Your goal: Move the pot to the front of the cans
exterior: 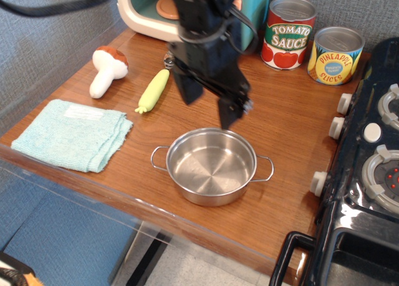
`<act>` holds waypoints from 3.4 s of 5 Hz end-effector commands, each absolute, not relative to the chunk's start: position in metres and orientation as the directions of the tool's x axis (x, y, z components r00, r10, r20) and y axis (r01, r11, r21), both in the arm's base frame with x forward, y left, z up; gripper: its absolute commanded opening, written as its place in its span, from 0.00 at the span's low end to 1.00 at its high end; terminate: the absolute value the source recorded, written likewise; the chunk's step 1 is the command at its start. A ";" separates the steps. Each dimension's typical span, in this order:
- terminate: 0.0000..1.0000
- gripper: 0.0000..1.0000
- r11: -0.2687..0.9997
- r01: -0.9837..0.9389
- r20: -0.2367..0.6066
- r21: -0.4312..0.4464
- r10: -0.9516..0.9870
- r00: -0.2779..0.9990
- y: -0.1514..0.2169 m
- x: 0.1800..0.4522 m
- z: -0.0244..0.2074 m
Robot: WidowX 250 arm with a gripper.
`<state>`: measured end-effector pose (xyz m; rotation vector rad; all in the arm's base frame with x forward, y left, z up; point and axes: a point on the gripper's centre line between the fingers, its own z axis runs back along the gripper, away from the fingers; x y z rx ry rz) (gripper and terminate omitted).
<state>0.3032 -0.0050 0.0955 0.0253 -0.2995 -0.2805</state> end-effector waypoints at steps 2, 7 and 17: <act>0.00 1.00 0.972 0.224 0.112 0.066 -0.230 0.967 0.031 0.294 0.041; 0.00 0.00 0.970 0.234 0.107 0.063 -0.240 0.965 0.030 0.279 0.040; 0.00 1.00 0.998 0.007 0.257 0.055 -0.021 0.966 0.039 0.420 0.110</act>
